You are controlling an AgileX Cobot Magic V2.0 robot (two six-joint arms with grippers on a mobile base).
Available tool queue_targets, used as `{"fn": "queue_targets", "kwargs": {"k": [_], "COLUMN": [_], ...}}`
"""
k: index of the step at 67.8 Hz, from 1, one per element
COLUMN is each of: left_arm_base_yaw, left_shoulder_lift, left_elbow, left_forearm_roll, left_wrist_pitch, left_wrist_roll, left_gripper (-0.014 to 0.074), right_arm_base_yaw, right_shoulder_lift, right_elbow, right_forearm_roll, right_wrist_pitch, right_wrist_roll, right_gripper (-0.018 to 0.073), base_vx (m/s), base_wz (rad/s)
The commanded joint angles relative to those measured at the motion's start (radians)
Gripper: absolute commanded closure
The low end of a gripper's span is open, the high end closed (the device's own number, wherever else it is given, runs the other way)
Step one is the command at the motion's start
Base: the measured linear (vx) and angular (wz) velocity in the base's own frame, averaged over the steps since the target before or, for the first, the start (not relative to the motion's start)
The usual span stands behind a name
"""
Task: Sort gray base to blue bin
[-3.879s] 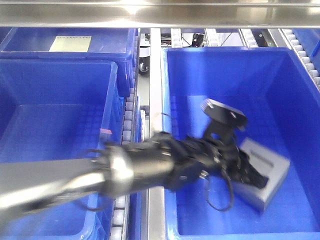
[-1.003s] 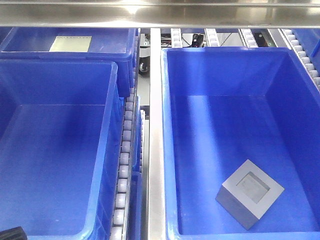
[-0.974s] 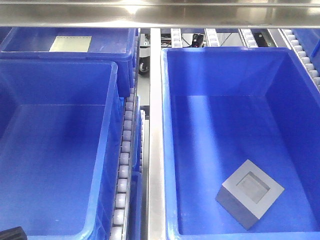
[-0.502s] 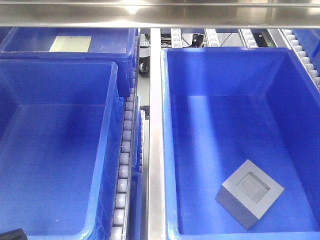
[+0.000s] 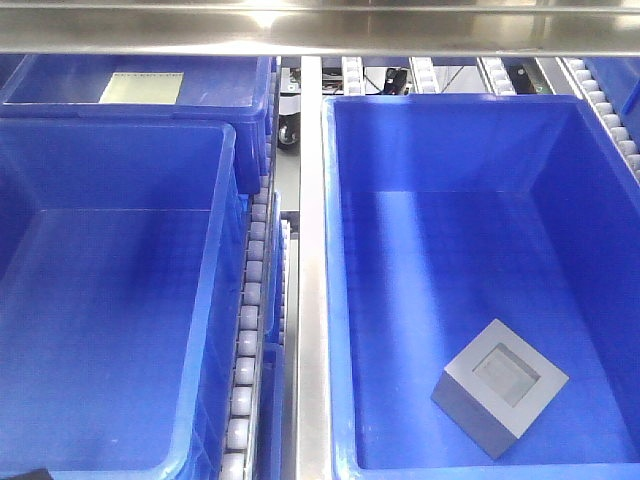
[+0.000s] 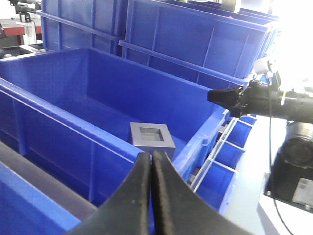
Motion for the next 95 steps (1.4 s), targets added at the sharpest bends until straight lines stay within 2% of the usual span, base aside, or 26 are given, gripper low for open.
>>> {"fn": "queue_targets", "kwargs": {"k": [1, 11, 21, 33, 40, 43, 49, 56, 63, 95], "left_arm_base_yaw": [0.067, 0.251, 0.477, 0.753, 0.874, 0.908, 0.946, 0.948, 0.948, 0.948], "left_shoulder_lift": [0.006, -0.034, -0.134, -0.241, -0.259, -0.259, -0.259, -0.259, -0.259, -0.259], "left_elbow": [-0.020, -0.020, -0.020, 0.034, 0.088, 0.114, 0.174, 0.260, 0.331, 0.328], "left_forearm_roll": [0.000, 0.009, 0.009, 0.017, 0.031, 0.048, 0.084, 0.132, 0.139, 0.139], "left_wrist_pitch": [-0.063, -0.034, 0.012, 0.028, 0.018, 0.012, -0.033, -0.111, -0.183, -0.147], "left_wrist_roll": [0.001, 0.071, 0.176, 0.172, 0.155, 0.131, 0.077, 0.025, 0.008, 0.008], "left_gripper": [0.0604, 0.0604, 0.0604, 0.0604, 0.0604, 0.0604, 0.0604, 0.0604, 0.0604, 0.0604], "right_arm_base_yaw": [-0.005, -0.005, -0.005, -0.005, -0.005, -0.005, -0.005, -0.005, -0.005, -0.005], "right_shoulder_lift": [0.018, 0.018, 0.018, 0.018, 0.018, 0.018, 0.018, 0.018, 0.018, 0.018], "right_elbow": [0.002, 0.002, 0.002, 0.002, 0.002, 0.002, 0.002, 0.002, 0.002, 0.002], "right_forearm_roll": [-0.008, -0.008, -0.008, -0.008, -0.008, -0.008, -0.008, -0.008, -0.008, -0.008], "right_wrist_pitch": [-0.059, -0.059, -0.059, -0.059, -0.059, -0.059, -0.059, -0.059, -0.059, -0.059], "right_wrist_roll": [-0.012, -0.012, -0.012, -0.012, -0.012, -0.012, -0.012, -0.012, -0.012, -0.012], "right_gripper": [0.0564, 0.0564, 0.0564, 0.0564, 0.0564, 0.0564, 0.0564, 0.0564, 0.0564, 0.0564], "base_vx": [0.00, 0.00, 0.00, 0.00, 0.00, 0.00, 0.00, 0.00, 0.00, 0.00], "base_wz": [0.00, 0.00, 0.00, 0.00, 0.00, 0.00, 0.00, 0.00, 0.00, 0.00]}}
